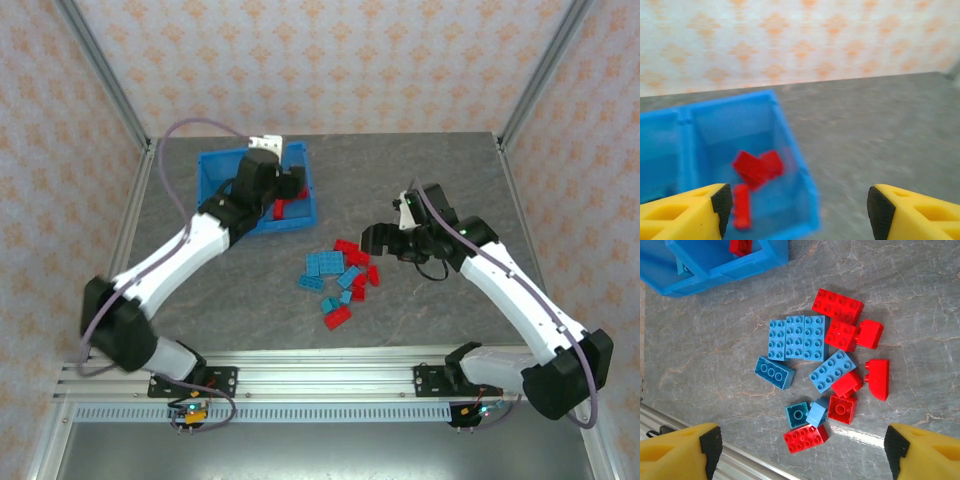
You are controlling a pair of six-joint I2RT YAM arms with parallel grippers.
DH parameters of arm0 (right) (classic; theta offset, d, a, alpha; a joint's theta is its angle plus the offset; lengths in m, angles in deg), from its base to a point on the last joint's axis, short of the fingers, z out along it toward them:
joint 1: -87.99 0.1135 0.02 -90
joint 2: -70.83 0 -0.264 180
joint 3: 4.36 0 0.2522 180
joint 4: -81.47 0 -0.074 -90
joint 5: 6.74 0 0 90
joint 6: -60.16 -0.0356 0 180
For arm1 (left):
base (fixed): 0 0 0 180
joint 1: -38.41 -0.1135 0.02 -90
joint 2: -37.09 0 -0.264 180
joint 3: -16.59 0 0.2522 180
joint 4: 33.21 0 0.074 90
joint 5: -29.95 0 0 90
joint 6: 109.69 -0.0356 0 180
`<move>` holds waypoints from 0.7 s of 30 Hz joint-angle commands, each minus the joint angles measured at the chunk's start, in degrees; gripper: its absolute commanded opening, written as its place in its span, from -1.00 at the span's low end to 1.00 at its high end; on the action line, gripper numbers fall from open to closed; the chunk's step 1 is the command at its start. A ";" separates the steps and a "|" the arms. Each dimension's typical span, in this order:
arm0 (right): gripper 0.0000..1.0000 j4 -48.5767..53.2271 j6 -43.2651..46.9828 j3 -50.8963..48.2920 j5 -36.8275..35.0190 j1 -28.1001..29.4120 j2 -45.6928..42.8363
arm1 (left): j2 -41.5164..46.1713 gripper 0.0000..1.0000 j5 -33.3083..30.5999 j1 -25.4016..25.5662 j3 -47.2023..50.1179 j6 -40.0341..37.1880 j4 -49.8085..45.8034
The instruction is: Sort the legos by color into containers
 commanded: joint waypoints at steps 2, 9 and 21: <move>0.71 -2.45 0.15 1.32 -0.37 -0.32 2.71 | 0.84 0.65 -2.60 5.90 8.85 4.92 -10.71; 0.71 -1.22 0.54 1.56 0.29 -0.33 4.09 | -3.65 1.00 6.59 11.46 13.82 10.18 -14.97; 0.71 1.35 0.07 -1.13 -0.09 -0.33 1.94 | -19.83 0.91 8.08 12.80 11.48 12.75 -11.90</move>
